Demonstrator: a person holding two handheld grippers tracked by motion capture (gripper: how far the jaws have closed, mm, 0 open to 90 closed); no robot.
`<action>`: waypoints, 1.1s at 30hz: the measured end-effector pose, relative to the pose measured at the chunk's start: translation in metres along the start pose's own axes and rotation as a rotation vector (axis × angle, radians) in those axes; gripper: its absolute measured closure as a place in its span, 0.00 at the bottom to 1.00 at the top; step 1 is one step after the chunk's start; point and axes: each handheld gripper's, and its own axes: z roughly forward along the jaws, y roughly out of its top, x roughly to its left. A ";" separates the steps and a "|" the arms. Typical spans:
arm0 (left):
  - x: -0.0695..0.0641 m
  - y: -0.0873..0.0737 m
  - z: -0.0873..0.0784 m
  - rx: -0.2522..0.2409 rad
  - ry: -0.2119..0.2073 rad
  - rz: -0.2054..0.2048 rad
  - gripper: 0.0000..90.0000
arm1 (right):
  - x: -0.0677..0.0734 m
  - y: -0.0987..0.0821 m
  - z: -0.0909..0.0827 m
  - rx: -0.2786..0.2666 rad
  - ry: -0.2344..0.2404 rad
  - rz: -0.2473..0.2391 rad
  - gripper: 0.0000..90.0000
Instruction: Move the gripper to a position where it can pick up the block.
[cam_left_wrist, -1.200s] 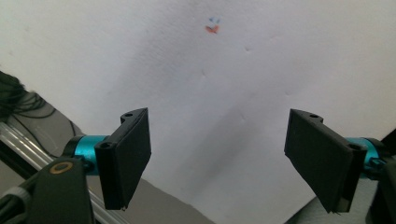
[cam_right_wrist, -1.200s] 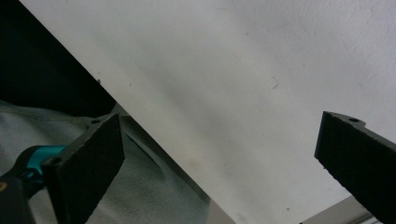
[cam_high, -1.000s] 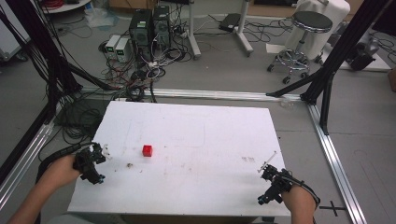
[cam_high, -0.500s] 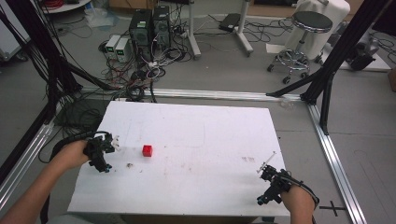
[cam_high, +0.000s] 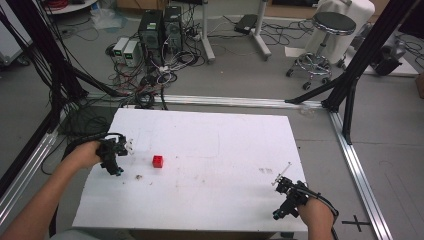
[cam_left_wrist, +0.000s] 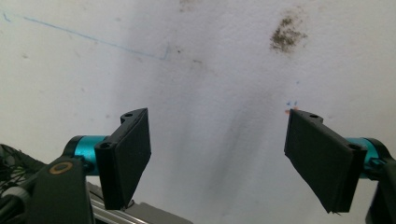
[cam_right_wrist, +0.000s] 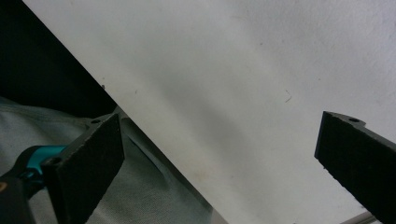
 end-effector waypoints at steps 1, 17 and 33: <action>0.000 0.000 0.000 0.000 0.000 0.000 0.26 | 0.000 0.000 0.000 -0.001 0.002 0.001 0.01; 0.014 0.046 0.008 0.000 0.004 0.147 0.26 | 0.001 0.002 0.001 -0.002 0.006 -0.001 0.01; 0.016 0.086 0.019 0.006 -0.025 0.242 0.26 | 0.002 0.004 0.001 -0.002 0.008 -0.011 0.01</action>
